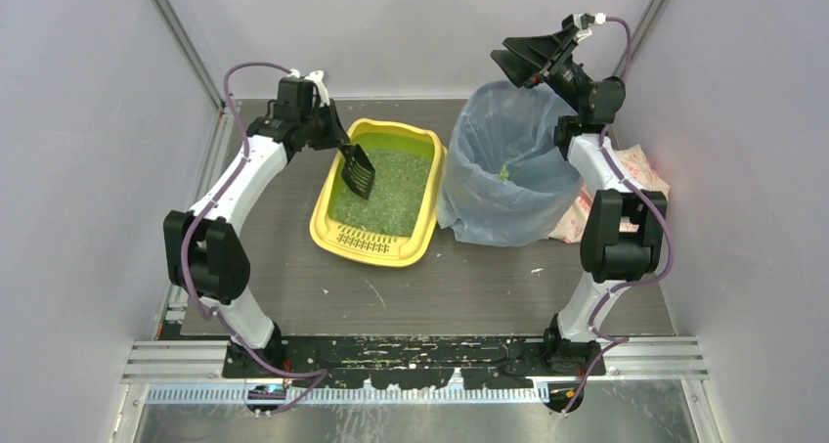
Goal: Clean the litter box
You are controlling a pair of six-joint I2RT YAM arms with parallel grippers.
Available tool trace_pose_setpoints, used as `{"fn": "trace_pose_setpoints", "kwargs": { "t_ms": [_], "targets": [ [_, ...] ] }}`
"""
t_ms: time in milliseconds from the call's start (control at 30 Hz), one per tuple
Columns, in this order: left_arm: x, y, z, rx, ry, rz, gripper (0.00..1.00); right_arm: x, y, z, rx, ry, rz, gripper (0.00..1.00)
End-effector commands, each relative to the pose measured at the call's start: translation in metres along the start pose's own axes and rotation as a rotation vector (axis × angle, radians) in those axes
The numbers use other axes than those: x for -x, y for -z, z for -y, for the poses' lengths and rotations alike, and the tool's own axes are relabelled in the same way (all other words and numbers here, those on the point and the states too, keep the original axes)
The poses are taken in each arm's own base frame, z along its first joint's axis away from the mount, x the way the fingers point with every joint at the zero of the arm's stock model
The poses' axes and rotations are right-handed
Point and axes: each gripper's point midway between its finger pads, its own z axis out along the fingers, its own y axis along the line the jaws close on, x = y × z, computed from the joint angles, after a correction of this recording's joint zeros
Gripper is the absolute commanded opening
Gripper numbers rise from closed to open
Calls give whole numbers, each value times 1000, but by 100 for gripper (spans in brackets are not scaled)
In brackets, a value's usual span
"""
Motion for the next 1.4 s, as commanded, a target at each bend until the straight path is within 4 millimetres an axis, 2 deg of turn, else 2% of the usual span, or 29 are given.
{"fn": "trace_pose_setpoints", "kwargs": {
  "t_ms": [0, 167, 467, 600, 833, 967, 1133, 1367],
  "targets": [
    [31, -2, 17, -55, -23, 94, 0, -37, -10, 7, -29, -17, -89, 64],
    [27, -10, 12, -44, -50, 91, 0, -57, -21, 5, -97, -6, -131, 65],
    [34, -11, 14, -45, -55, 108, 0, -67, -30, -31, -94, 43, -166, 65],
    [40, -4, 14, -26, -78, 120, 0, -68, -35, -48, -83, 78, -186, 65],
    [23, 11, -4, 57, -174, 94, 0, -63, -41, -72, -27, 111, -163, 65],
    [13, 20, 1, 73, -246, 74, 0, -63, -42, -75, -10, 119, -156, 65],
    [1, 26, 6, 167, -382, 61, 0, -65, -41, -66, -9, 108, -145, 65],
    [1, 26, 4, 208, -421, 67, 0, -69, -39, -54, -16, 88, -130, 65]
  ]
}}
